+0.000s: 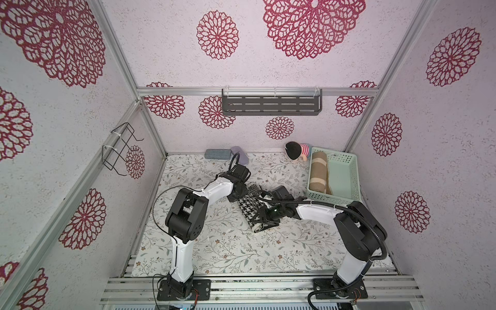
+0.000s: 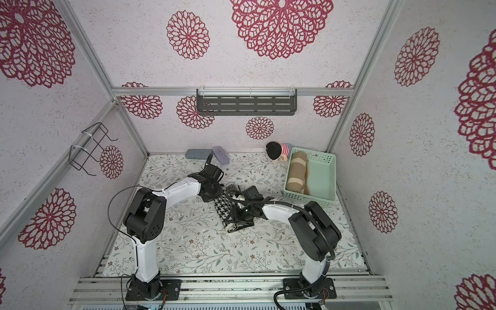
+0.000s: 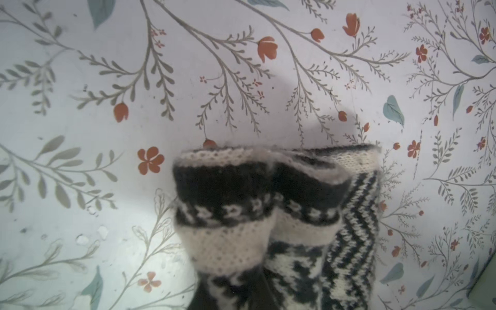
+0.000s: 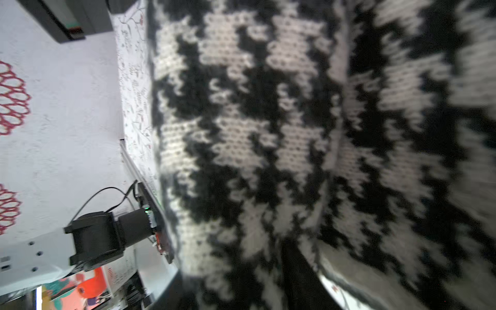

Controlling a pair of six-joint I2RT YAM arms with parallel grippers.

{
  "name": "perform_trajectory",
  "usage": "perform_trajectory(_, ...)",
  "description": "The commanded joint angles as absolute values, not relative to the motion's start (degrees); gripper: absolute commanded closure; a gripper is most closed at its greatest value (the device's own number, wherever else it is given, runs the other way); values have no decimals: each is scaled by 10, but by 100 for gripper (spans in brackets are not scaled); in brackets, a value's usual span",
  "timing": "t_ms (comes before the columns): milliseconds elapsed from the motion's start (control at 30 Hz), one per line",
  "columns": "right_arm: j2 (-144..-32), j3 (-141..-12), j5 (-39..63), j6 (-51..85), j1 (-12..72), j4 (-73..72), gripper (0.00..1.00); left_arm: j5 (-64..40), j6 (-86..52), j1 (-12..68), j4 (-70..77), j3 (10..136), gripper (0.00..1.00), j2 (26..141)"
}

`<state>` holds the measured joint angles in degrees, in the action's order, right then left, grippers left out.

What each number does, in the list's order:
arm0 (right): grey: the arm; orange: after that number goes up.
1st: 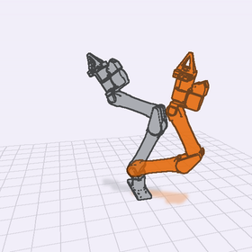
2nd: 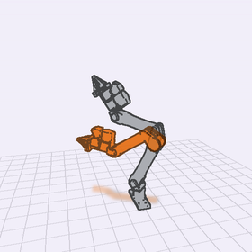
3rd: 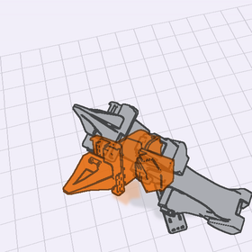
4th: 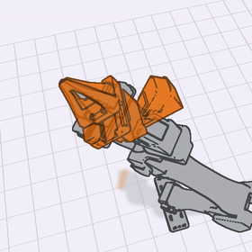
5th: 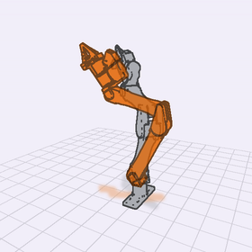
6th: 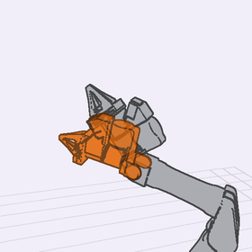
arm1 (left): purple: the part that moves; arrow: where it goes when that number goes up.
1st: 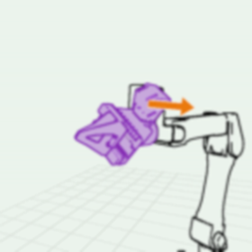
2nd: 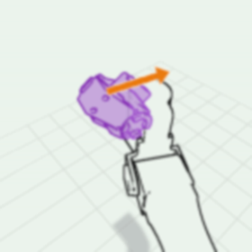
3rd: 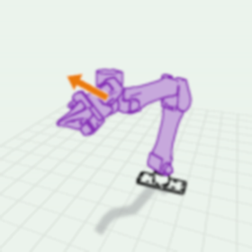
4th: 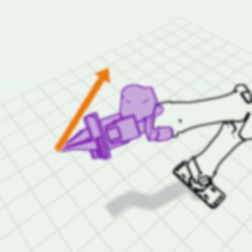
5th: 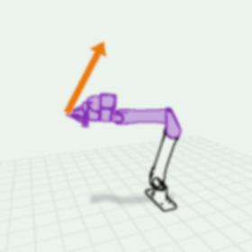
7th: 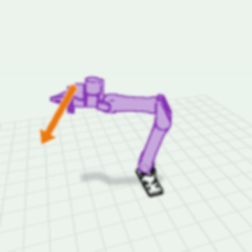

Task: Roll up the scarf and place it into the basket
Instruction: Roll the scarf at the center of the board.

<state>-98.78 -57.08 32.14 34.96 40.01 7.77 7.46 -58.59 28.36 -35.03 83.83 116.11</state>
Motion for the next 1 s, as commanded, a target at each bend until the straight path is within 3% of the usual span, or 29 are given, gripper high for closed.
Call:
perform_trajectory(0, -937, -605, 170, 308, 433, 178, 42, 121, -589, 283, -396, 853, 96, 1159)
perform_trajectory(200, -946, -674, -166, 276, 556, 272, 30, 143, -590, 287, -432, 851, 99, 1141)
perform_trajectory(400, -1002, -744, -370, 219, 666, 300, 22, 145, -592, 291, -449, 848, 99, 1135)
perform_trajectory(733, -1105, -774, -405, 173, 687, 272, 20, 129, -590, 293, -454, 843, 98, 1131)
perform_trajectory(800, -1118, -775, -397, 168, 686, 265, 26, 125, -587, 293, -455, 844, 96, 1131)
perform_trajectory(867, -1123, -776, -378, 170, 683, 261, 38, 121, -586, 293, -456, 843, 90, 1131)
perform_trajectory(967, -1114, -767, -323, 180, 674, 257, 65, 116, -587, 289, -452, 834, 62, 1095)
